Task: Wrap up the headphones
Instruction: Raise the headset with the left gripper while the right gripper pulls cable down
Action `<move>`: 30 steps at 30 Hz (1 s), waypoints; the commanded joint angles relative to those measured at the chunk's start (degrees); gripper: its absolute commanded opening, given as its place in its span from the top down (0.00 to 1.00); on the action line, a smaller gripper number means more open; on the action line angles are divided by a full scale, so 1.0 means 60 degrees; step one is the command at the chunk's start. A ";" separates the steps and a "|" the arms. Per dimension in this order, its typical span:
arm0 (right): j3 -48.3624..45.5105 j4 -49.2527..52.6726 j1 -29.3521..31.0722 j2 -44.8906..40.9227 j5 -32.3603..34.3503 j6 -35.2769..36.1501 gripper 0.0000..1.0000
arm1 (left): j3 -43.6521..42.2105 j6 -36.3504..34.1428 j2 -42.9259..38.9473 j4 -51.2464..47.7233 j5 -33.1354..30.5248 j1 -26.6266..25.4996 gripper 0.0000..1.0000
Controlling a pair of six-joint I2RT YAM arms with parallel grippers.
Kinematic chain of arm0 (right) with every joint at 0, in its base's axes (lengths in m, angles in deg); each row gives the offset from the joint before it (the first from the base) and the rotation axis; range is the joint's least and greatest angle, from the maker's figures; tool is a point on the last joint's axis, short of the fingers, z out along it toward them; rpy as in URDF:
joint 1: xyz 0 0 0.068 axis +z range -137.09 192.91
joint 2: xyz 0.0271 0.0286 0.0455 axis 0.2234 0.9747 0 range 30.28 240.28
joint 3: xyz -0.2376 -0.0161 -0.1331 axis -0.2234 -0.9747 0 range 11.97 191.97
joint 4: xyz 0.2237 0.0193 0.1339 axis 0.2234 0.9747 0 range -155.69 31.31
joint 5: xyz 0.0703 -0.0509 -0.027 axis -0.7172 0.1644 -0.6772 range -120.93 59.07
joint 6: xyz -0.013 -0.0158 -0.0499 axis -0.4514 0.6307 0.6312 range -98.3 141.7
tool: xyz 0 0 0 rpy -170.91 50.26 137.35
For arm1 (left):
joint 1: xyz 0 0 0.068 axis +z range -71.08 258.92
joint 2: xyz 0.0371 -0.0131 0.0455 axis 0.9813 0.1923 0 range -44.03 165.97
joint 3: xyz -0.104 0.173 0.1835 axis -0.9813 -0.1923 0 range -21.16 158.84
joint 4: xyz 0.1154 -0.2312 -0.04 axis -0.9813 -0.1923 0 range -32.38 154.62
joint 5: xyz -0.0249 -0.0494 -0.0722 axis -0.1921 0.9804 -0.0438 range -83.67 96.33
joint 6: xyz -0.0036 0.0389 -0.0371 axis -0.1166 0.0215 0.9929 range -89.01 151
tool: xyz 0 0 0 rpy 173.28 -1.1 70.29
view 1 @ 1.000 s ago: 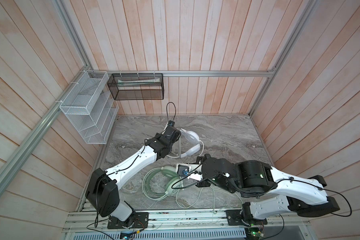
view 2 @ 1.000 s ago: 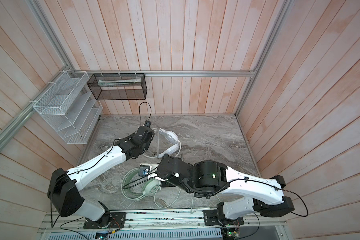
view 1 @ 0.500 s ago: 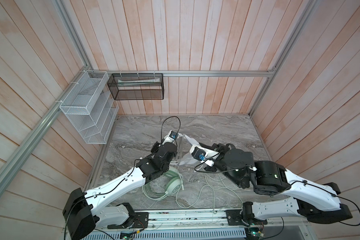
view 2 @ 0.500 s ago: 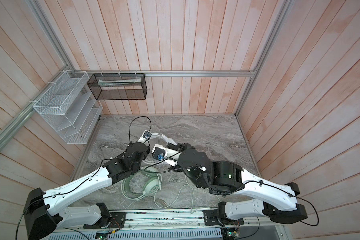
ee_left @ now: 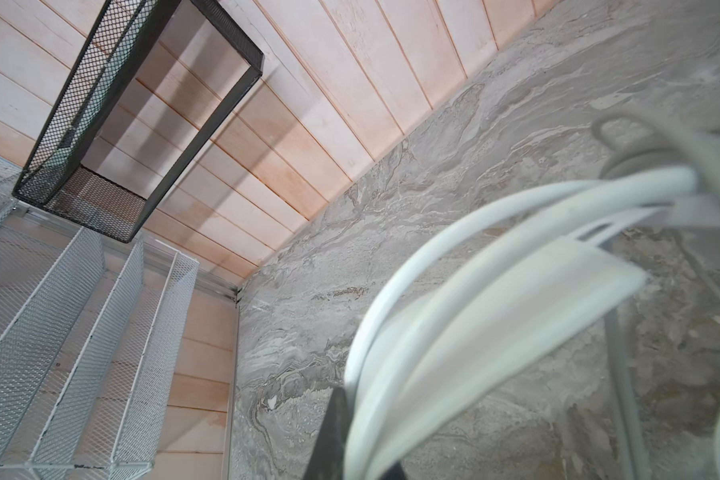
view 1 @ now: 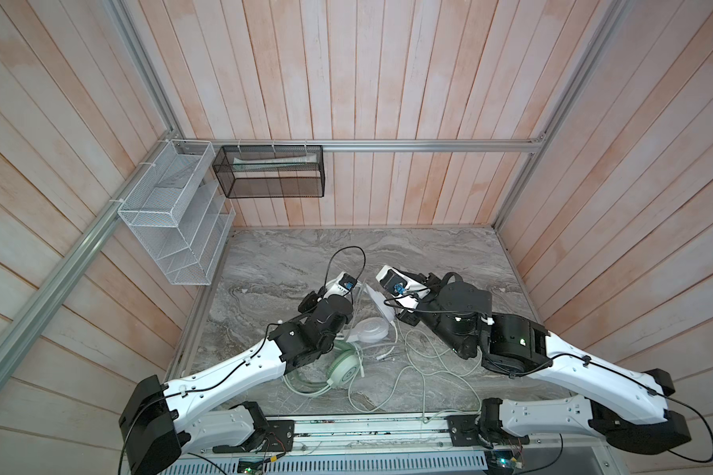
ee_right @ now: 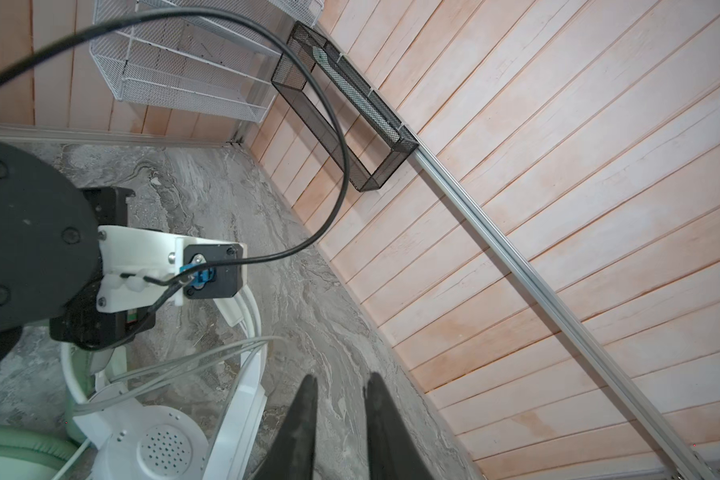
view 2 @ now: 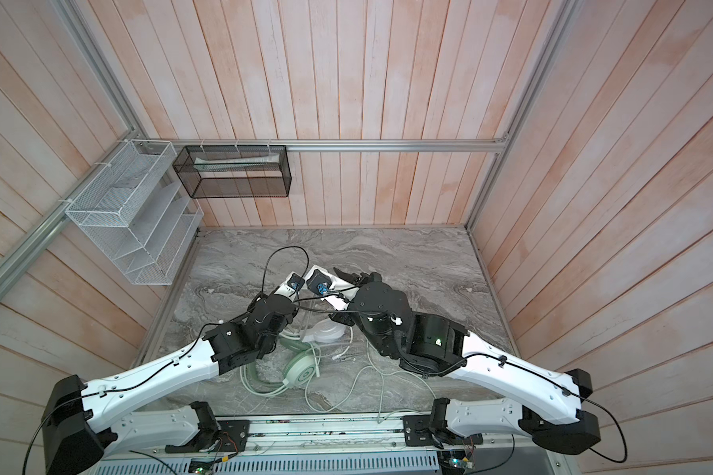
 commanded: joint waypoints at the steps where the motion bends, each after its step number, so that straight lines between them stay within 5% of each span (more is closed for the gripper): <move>1: -0.0829 -0.0949 -0.0132 -0.0849 -0.0441 -0.0830 0.57 | 0.1203 0.1050 -0.0635 0.0141 -0.0211 0.0001 1.00; 8: -0.2336 -0.2304 -0.0472 -0.2476 -0.0995 -0.1836 0.32 | 0.3551 0.2030 -0.1430 -0.0187 0.0555 -0.0008 1.00; 17: -0.4416 -0.4088 -0.0646 -0.4296 -0.1770 -0.2487 0.22 | 0.6474 0.2756 -0.1010 -0.1190 0.1677 -0.0007 1.00; 30: -0.7298 -0.7289 -0.1921 -0.2478 -0.4582 -0.4725 0.17 | 0.9684 0.3308 0.0327 -0.2703 0.2568 -0.0023 1.00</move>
